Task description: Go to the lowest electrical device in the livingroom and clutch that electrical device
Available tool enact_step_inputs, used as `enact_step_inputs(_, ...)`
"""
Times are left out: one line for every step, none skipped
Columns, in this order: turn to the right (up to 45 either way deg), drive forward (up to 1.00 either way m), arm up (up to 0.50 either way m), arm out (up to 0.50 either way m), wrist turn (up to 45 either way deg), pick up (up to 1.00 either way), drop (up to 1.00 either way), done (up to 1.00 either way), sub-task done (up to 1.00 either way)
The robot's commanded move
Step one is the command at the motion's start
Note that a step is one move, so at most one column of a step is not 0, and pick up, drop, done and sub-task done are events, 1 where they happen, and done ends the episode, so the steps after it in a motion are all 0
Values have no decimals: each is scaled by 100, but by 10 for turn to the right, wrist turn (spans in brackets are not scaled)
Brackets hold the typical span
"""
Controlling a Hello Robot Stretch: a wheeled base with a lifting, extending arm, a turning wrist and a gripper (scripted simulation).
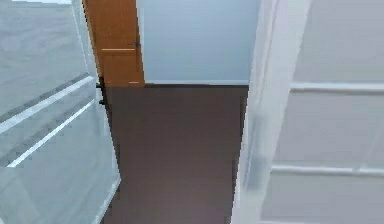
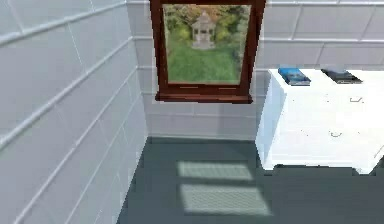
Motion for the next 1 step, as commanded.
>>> enact_step_inputs(-60, 0, 0, 0, 0, 0, 0, 0, 0)
